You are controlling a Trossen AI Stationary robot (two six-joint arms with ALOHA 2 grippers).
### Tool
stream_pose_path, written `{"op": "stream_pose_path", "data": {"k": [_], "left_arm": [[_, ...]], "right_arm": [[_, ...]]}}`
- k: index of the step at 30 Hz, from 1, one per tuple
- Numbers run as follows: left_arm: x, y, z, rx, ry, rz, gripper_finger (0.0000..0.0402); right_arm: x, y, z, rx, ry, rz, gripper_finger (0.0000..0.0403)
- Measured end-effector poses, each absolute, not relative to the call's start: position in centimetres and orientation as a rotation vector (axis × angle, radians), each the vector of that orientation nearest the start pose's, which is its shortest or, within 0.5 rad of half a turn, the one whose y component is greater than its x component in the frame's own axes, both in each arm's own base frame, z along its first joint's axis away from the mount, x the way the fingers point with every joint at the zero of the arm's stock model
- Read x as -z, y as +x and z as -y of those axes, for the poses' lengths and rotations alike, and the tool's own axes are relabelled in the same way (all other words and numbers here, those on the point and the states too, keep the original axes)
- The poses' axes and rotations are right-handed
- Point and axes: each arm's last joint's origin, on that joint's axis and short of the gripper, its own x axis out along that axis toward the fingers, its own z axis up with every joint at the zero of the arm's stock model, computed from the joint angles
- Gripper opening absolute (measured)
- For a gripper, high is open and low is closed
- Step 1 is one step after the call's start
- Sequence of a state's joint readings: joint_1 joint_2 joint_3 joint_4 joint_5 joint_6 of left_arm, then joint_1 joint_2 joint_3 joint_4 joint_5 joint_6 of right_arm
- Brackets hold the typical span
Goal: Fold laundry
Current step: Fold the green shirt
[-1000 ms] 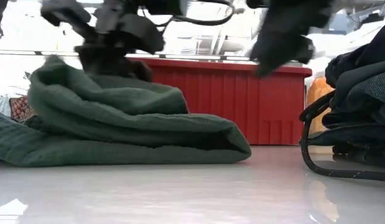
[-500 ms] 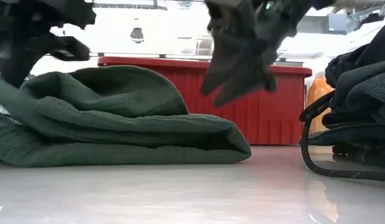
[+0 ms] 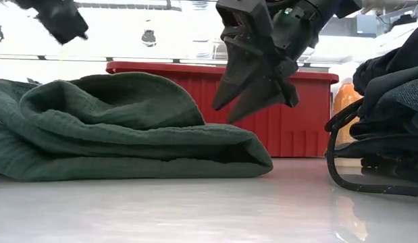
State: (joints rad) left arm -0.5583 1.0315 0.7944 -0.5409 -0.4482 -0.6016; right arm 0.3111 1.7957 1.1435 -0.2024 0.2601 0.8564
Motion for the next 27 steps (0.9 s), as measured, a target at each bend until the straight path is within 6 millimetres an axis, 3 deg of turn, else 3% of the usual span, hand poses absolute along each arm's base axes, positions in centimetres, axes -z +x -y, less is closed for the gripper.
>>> {"op": "stream_pose_path", "data": {"k": [4, 14, 27], "left_arm": [[-27.5, 18.9, 8.6, -0.160, -0.157, -0.561, 0.0077], [-24.5, 25.0, 4.0, -0.255, -0.044, -0.707, 0.0201], [-19.9, 32.1, 0.5, -0.142, 0.211, -1.075, 0.0216]], "right_arm": [[-18.8, 35.7, -10.7, 0.294, 0.579, -0.778, 0.0202], [-18.8, 35.5, -11.5, 0.262, 0.644, -0.805, 0.0202], [-18.8, 35.1, -12.7, 0.246, 0.690, -0.816, 0.0202]]}}
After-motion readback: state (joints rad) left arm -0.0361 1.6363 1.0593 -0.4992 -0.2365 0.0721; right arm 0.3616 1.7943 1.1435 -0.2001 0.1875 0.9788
